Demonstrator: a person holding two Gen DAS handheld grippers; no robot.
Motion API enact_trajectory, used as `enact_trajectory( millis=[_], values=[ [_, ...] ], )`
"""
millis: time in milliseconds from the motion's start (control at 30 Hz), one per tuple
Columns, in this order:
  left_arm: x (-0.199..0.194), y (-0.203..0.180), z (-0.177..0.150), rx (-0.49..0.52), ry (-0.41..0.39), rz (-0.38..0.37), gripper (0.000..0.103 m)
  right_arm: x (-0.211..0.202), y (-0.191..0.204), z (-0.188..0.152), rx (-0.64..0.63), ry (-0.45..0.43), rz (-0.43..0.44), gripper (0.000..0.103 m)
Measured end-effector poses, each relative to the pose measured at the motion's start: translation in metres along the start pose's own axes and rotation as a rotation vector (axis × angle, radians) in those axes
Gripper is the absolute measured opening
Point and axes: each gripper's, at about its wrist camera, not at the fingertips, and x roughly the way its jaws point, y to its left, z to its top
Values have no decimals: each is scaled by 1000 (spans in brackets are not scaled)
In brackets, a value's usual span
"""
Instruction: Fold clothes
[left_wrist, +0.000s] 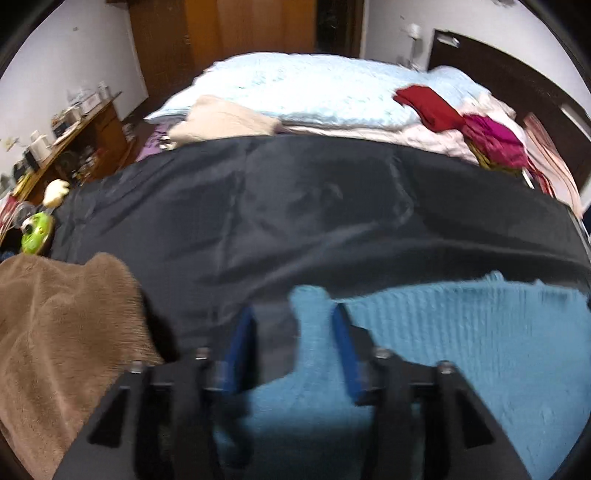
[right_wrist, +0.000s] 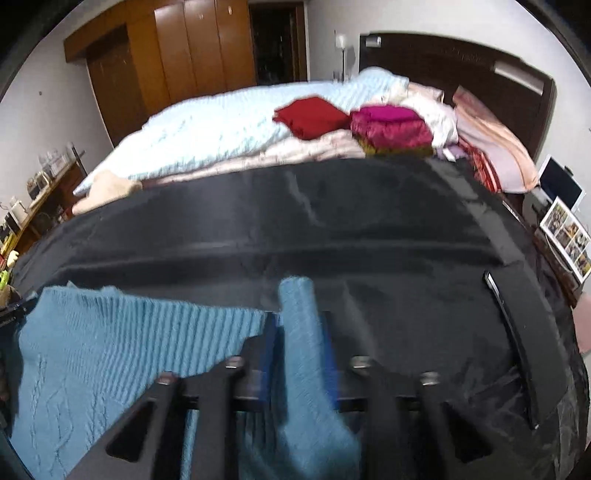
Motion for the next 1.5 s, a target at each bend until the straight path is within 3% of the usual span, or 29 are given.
enact_trajectory(
  millis=[33, 67, 200, 300, 400, 567, 700, 767, 1033, 1133, 1300, 1500],
  values=[
    [-3, 4, 0, -15, -3, -13, 57, -5, 0, -2, 0, -12, -7, 76],
    [-8, 9, 0, -29, -9, -24, 58, -13, 0, -6, -2, -36, -17, 80],
    [-46, 27, -2, -66, -97, -18, 64, -52, 7, -16, -6, -91, -22, 80],
    [-74, 30, -12, -62, -156, -57, 72, -76, 26, -31, -34, -97, 57, 80],
    [-90, 16, -33, 6, -181, -113, 78, -82, 55, -50, -115, -83, 104, 82],
    [-82, -21, -73, 169, -112, -157, 78, -51, 86, -78, -245, 18, 90, 83],
    [-67, -39, -100, 258, -50, -115, 78, -34, 66, -81, -245, 23, 101, 94],
    [-62, -40, -108, 251, -37, -103, 78, -29, 54, -81, -237, 29, 97, 102],
    [-60, -39, -114, 202, -48, -99, 80, -34, 49, -83, -231, 27, 120, 102],
    [-61, -37, -111, 187, -32, -95, 80, -55, 43, -89, -191, 20, 146, 102],
    [-83, -42, -124, 163, -21, -134, 80, -117, -1, -113, -23, -37, 272, 102],
    [-98, -57, -144, 179, -53, -203, 81, -143, -66, -162, 255, 50, 369, 102]
  ],
)
